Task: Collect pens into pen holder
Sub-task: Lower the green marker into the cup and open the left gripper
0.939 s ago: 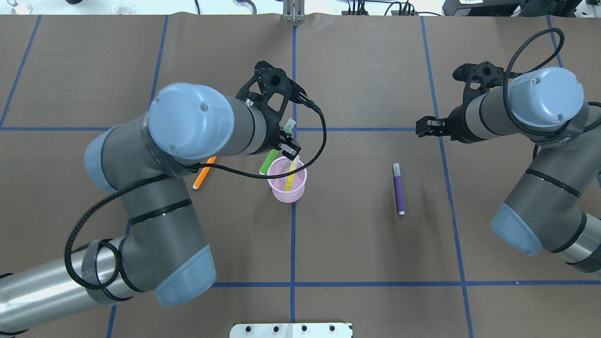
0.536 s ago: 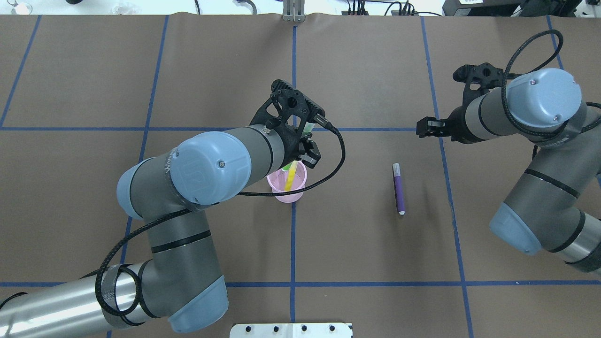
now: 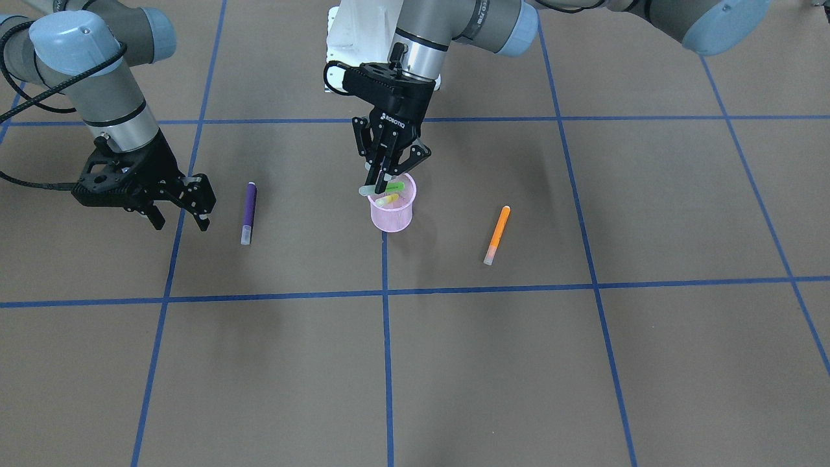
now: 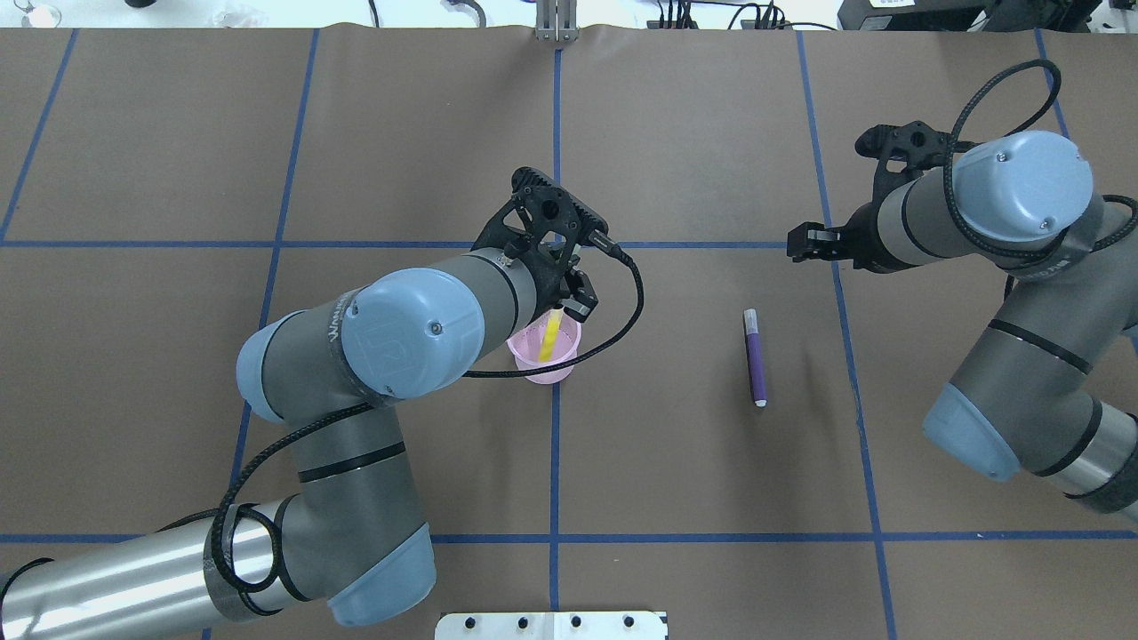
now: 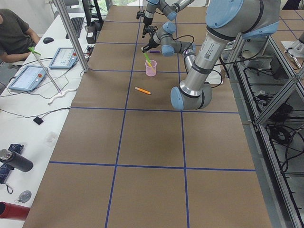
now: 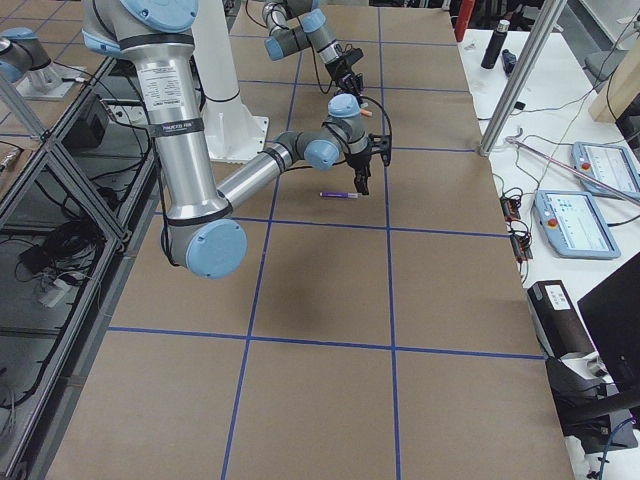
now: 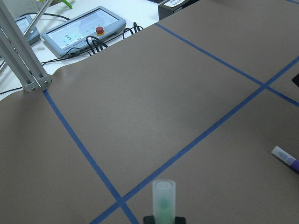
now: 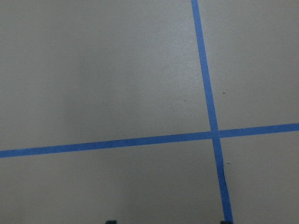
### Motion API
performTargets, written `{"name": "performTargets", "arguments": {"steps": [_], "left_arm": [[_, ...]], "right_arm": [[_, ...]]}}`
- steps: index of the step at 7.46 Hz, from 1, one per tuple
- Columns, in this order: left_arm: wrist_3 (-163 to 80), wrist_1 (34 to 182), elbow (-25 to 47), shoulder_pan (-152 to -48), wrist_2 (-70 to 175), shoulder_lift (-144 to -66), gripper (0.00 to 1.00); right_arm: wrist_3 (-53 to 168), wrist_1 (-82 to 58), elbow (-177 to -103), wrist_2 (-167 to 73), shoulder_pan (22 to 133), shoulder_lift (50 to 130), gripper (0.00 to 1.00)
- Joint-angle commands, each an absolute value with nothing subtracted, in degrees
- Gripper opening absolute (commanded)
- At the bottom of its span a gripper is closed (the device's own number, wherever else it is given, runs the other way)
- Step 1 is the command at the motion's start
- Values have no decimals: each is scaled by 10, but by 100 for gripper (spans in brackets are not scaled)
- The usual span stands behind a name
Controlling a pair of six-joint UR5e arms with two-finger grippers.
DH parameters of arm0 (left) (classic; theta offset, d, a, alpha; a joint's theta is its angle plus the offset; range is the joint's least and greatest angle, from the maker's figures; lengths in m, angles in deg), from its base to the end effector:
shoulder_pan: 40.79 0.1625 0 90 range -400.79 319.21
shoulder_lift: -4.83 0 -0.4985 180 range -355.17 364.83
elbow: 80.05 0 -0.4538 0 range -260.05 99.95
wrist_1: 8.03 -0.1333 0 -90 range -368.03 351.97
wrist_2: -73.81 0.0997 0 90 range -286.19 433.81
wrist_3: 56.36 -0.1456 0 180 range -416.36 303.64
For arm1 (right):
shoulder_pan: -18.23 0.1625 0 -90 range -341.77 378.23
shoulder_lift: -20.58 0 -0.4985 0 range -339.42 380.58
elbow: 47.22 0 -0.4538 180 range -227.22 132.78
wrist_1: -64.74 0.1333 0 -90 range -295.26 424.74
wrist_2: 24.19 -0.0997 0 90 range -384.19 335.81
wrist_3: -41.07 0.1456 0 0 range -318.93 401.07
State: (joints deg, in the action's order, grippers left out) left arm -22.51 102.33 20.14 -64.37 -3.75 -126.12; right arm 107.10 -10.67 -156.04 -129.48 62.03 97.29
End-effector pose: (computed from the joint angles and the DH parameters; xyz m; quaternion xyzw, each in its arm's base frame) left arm 0.6471 -0.4621 0.1362 0.4398 0.3894 0.1655 0.7922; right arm -0.4176 -0.5319 0.4302 0.1176 -0.3942 0.1047 0.9054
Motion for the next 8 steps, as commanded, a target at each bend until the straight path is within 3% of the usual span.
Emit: {"name": "performTargets", "arguments": {"steps": [1, 2, 4, 6, 8], "left_arm": [[-225, 1034, 187, -637, -36, -1260, 21], [-225, 1034, 186, -636, -36, -1260, 56], [-216, 1036, 192, -637, -37, -1262, 99], [-85, 1034, 215, -647, -38, -1251, 99], [-60, 1026, 243, -705, -41, -1182, 99]], "right_arm": [[1070, -107, -1552, -1295, 620, 971, 79], [1072, -107, -1552, -1295, 620, 970, 79], [1073, -108, -1552, -1295, 619, 970, 79], [1078, -107, -1547, -1297, 605, 964, 81], [1132, -109, -1519, -1341, 580, 917, 78]]}}
